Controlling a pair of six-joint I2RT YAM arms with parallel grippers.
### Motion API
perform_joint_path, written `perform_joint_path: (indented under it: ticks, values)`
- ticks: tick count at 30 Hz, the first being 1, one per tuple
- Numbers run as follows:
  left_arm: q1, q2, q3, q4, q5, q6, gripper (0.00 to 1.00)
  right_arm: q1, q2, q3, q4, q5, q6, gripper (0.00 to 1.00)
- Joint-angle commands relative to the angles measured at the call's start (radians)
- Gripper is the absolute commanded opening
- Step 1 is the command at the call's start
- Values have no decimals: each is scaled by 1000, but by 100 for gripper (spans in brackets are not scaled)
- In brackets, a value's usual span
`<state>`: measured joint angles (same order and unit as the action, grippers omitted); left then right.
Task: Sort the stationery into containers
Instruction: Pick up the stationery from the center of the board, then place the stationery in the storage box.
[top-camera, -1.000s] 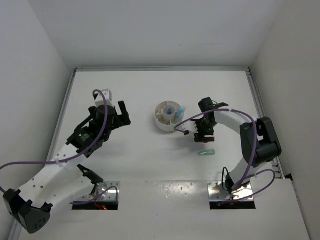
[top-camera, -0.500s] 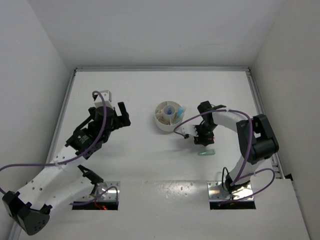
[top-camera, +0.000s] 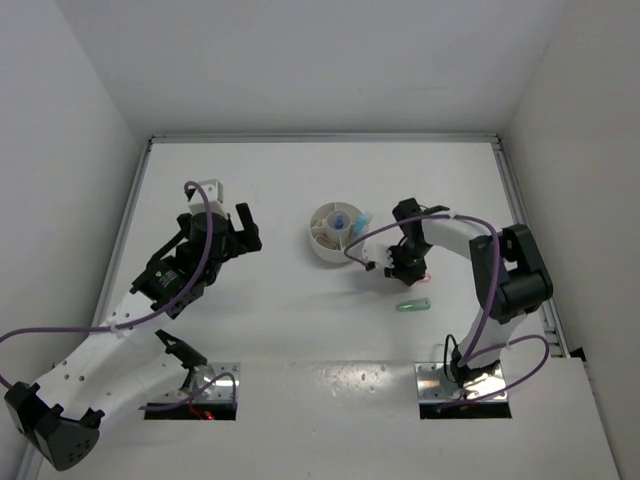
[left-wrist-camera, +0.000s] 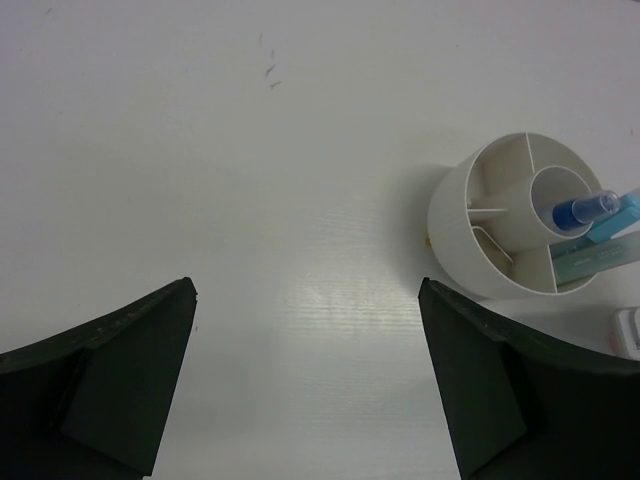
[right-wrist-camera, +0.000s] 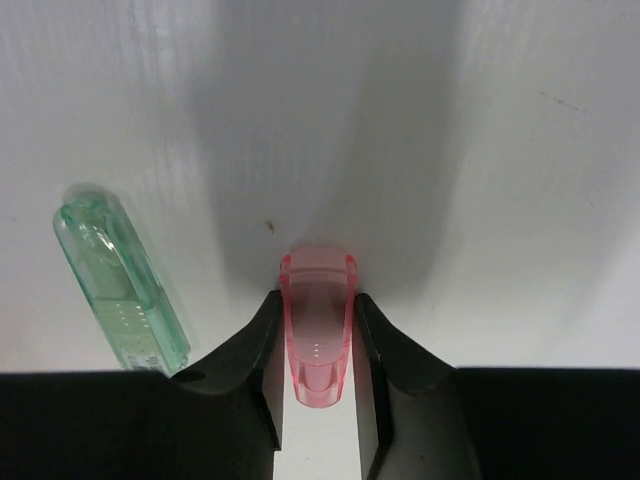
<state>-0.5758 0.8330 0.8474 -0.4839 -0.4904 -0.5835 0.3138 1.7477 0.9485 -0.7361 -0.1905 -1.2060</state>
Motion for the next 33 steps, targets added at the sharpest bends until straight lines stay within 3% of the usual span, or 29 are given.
perform_joint_path:
  ticks: [1, 7, 8, 9, 10, 12, 15, 18, 23, 33]
  values:
    - [8, -15, 2, 31, 12, 14, 100, -7, -55, 57, -29, -64, 124, 1]
    - [8, -5, 2, 41, 21, 14, 100, -25, -206, 418, 47, -220, 670, 0]
    - [17, 5, 2, 41, 21, 14, 100, -25, -223, 436, 125, -211, 769, 0]
    - [17, 5, 2, 41, 21, 14, 100, -25, -264, 415, 223, -190, 971, 0]
    - [17, 5, 2, 41, 21, 14, 100, -25, -283, 392, 392, -152, 1044, 0]
    - [17, 5, -7, 41, 21, 14, 100, -25, -294, 375, 498, -130, 1191, 0]
    - [17, 5, -16, 41, 21, 14, 100, -25, -210, 444, 547, -209, 1291, 0]
    - [17, 5, -16, 50, 21, 14, 100, -25, -29, 588, 465, -369, 1332, 0]
    - [17, 14, -16, 50, 21, 14, 100, -25, 59, 540, 719, -536, 1424, 0]
    - [17, 5, -16, 50, 21, 14, 100, -25, 179, 572, 698, -501, 1355, 0]
